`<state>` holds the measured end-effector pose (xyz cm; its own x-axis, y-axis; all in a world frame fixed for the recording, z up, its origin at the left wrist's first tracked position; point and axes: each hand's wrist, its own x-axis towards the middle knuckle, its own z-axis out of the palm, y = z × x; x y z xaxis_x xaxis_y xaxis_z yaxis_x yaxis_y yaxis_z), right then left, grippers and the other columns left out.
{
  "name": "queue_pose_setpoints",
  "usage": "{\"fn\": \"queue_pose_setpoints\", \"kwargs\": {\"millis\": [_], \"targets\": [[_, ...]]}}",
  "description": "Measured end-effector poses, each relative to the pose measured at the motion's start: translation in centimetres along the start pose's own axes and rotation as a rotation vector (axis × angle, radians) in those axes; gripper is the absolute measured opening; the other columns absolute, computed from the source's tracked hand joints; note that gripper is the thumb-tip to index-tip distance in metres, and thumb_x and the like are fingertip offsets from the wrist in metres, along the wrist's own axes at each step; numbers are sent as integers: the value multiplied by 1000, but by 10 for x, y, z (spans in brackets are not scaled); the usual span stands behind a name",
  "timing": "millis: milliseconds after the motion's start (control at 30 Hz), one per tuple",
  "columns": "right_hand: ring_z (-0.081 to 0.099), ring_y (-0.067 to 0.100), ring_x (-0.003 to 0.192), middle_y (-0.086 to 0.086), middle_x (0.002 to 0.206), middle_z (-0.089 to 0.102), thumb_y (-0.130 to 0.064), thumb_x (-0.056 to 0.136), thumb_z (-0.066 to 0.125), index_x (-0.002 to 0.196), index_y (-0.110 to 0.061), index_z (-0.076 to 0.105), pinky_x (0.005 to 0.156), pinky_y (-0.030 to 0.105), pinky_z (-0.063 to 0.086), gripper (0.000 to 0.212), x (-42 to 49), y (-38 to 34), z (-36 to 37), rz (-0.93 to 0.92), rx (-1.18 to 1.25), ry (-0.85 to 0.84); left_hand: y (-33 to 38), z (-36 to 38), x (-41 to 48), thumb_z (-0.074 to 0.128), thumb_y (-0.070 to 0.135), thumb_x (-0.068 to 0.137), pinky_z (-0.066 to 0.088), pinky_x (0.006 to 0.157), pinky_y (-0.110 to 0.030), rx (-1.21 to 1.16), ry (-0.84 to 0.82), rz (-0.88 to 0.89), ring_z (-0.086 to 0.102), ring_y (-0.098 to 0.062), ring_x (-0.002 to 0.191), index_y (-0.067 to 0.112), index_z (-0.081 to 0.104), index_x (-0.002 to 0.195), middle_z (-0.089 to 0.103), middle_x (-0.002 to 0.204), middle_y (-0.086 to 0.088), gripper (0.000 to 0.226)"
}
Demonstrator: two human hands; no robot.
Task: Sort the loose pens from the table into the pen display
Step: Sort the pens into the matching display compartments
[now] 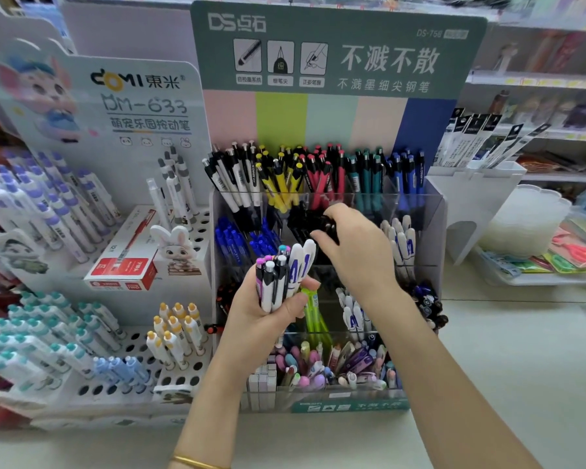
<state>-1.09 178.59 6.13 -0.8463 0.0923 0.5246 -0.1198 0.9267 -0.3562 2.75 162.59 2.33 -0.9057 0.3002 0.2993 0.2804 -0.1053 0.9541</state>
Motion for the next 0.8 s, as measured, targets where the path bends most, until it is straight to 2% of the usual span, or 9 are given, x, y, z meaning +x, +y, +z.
{"fn": "queue_pose_setpoints", "kwargs": {"millis": [133,233,300,367,400,533,600,700,800], "targets": [[61,24,87,4,109,61,-34,96,51,117,-13,51,61,29,40,30,-2,-5,2,27,-114,-98,-2,-5,2,61,11,86,50,65,-25,-75,-23,-4,60,-13,71,0,56,116,71,89,-3,33],[61,23,93,3,111,60,-41,93,55,120,-13,48,69,31,46,39,-5,-7,-5,97,-59,-156,-1,-6,2,59,12,86,47,61,-26,-165,-45,-25,56,-16,66,-5,55,114,68,82,-3,33],[59,19,89,1,108,59,-45,92,55,120,-15,50,69,30,46,41,-11,-9,-13,121,15,-52,1,-5,2,59,12,87,46,58,-26,-224,-54,-39,55,-16,63,0,56,113,68,85,-6,28],[55,13,80,-1,101,59,-39,94,54,115,-15,56,68,29,46,32,-17,-11,-23,89,166,107,2,-4,1,57,12,87,46,55,-26,-253,-79,-60,54,-16,61,3,57,109,68,84,-7,23],[55,11,78,-3,97,60,-38,94,53,111,-16,59,68,29,48,28,-19,-13,-27,92,307,107,2,-4,1,57,12,87,46,55,-26,-262,-99,-73,53,-17,60,4,57,109,68,84,-8,23],[55,14,53,-2,65,62,-30,91,61,91,-13,65,47,19,41,18,-28,-20,-38,196,853,-338,4,3,3,62,16,84,46,52,-28,-268,-178,-125,56,-18,60,-1,52,111,68,86,-10,33],[50,17,45,-1,50,52,-24,91,62,75,-4,60,42,17,36,26,-32,-15,-39,228,963,-365,4,7,5,64,19,83,46,52,-28,-255,-190,-170,56,-18,60,-1,51,110,66,87,-11,36],[48,18,41,1,48,50,-18,92,61,81,9,57,39,17,35,30,-39,-2,-40,301,1026,-291,4,18,8,65,19,88,48,53,-28,-227,-240,-215,58,-19,62,0,52,113,67,88,-12,34],[49,18,39,6,50,54,-19,92,61,77,2,59,37,20,36,26,-46,11,-43,359,1016,-202,5,32,12,61,16,90,49,55,-29,-225,-278,-247,60,-19,64,2,52,115,67,88,-11,30]]}}
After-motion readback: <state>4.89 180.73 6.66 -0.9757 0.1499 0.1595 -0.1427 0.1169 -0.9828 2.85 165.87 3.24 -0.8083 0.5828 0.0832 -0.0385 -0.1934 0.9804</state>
